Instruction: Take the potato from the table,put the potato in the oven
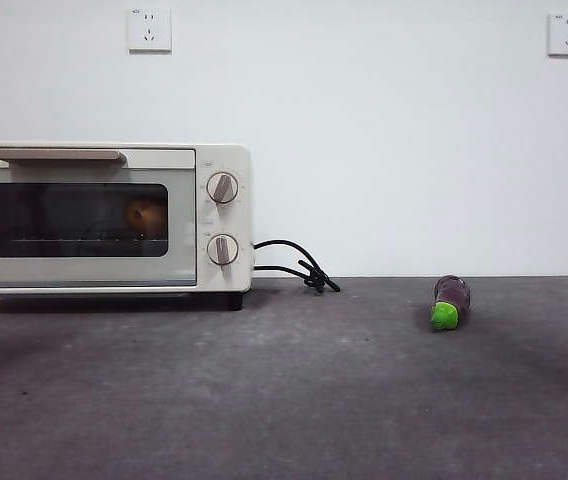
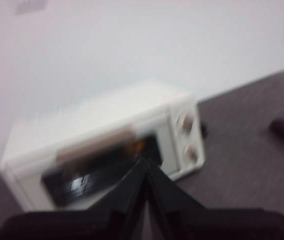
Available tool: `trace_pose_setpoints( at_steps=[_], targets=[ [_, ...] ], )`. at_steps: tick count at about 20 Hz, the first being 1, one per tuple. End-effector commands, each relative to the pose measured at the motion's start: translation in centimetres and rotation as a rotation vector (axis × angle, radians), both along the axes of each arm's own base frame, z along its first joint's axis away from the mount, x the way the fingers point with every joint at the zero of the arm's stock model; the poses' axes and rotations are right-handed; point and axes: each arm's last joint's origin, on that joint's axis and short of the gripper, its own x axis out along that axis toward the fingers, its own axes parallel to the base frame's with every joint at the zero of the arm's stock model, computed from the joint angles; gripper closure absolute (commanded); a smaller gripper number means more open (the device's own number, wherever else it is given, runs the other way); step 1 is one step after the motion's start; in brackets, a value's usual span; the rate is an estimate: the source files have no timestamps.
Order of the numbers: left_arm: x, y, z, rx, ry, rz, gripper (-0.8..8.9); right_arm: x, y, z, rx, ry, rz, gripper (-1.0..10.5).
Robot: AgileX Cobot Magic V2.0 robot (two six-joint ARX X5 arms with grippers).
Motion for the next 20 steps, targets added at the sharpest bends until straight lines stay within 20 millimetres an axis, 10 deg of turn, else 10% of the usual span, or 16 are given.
trace_pose_setpoints(
  at_steps=[1,11,20],
  targets=[
    [0.0,0.4,-2.3,-0.025,0.011,0.080,8.18,0.0,0.0,0.0,0.007,0.002,-0.008,8.5],
    [0.2,1.1,-12.1,-0.076,0.108,0.172,8.18,0.0,0.0,0.0,0.007,0.002,-0.008,8.5],
    [0.4,1.6,-13.8,-0.070,0.135,0.267,8.17,0.0,0.0,0.0,0.007,0.002,-0.008,8.5]
  ],
)
